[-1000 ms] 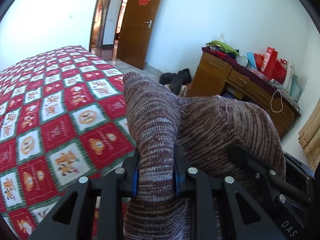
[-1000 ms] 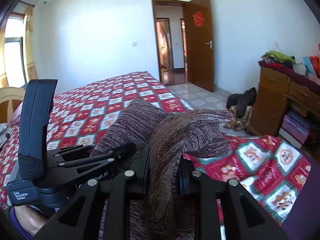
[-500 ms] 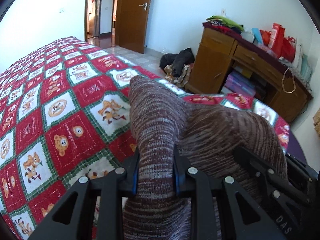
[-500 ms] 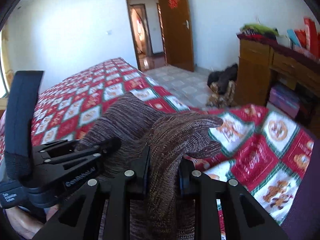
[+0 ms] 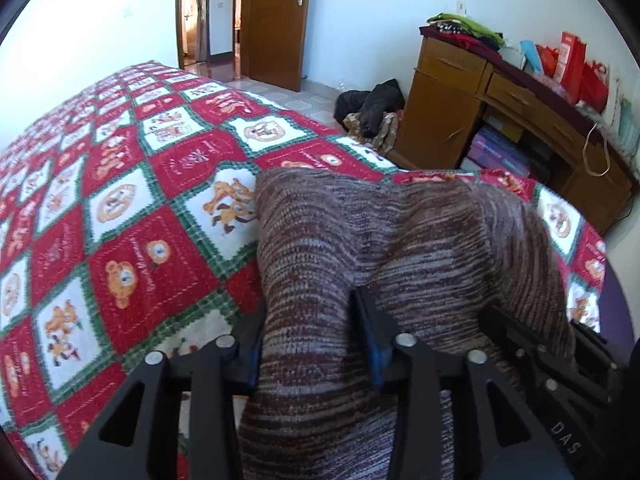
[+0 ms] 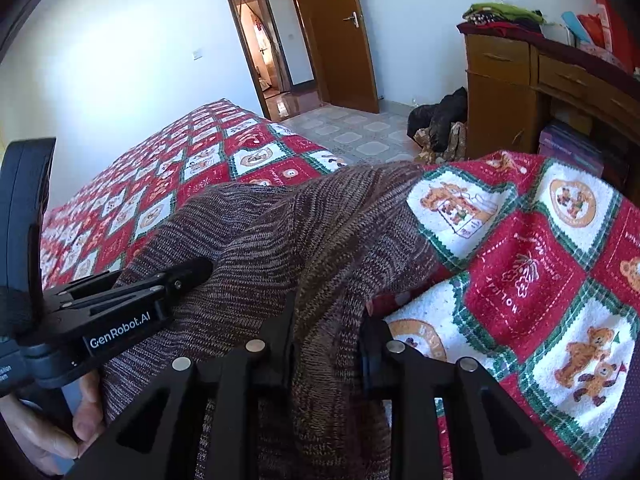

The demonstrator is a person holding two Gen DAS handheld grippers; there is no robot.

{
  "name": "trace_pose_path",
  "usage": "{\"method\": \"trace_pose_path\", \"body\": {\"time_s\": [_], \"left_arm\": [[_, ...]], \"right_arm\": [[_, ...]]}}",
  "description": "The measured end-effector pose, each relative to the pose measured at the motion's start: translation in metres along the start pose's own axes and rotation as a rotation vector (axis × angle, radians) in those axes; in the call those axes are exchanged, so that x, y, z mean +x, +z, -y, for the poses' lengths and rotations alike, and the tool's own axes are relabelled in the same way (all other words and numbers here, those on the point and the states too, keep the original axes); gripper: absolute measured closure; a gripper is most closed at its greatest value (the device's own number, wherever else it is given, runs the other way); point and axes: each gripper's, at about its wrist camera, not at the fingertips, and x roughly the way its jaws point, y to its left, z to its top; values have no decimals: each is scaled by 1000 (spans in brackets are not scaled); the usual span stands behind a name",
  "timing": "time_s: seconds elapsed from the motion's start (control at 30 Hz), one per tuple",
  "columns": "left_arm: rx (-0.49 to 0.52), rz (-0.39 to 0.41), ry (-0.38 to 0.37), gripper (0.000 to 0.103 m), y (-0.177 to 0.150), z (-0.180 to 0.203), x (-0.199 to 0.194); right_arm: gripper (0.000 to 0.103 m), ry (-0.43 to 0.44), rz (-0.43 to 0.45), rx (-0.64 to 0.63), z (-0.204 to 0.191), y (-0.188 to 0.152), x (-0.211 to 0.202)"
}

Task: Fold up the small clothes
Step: 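Lower the folded sweater onto the quilt and open both grippers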

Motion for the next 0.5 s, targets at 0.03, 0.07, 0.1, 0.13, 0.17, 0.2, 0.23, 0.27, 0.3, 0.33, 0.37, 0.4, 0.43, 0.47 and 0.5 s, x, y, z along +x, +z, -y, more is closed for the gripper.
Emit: {"method": "trace_pose_path", "body": {"time_s": [0.03,0.07,0.1,0.13,0.17,0.2,0.23,0.27,0.3,0.33,0.37,0.4,0.43,0.47,0.5], "left_arm": [[10,0,13,56,-1,1,-2],[23,4,29,55,-4,2,-4],[39,9,43,55,-7,3,-7],[53,15,55,55,-10,4,-10],[63,20,63,55,-14,4,-14],[64,26,66,55,-18,4,-18],[64,31,65,55,-19,2,-22],[66,35,62,55,-22,1,-25],[70,39,63,54,-25,0,-28],[76,47,69,52,-28,0,-34],[79,52,71,50,-28,-1,-36],[82,60,72,49,-30,-3,-40],[83,67,72,48,-31,-4,-43],[86,75,71,47,-33,-4,-47],[88,81,72,46,-35,-4,-50]], "right_arm": [[78,3,-4,7,0,0,0],[78,5,-13,19,2,-2,-1],[77,7,-20,28,1,-2,-1],[77,8,-28,37,2,-3,-3],[77,6,-34,44,3,-5,-4],[76,5,-37,52,4,-7,-7],[74,0,-40,59,4,-9,-10],[74,-11,-41,63,4,-11,-15],[73,-21,-40,67,3,-14,-20],[72,-35,-37,70,2,-16,-27],[72,-63,-21,75,-1,-20,-37],[72,-85,1,77,-4,-23,-45],[72,-109,32,73,-8,-27,-55],[72,-128,66,54,-15,-32,-66],[72,-140,87,29,-22,-35,-74]]}}
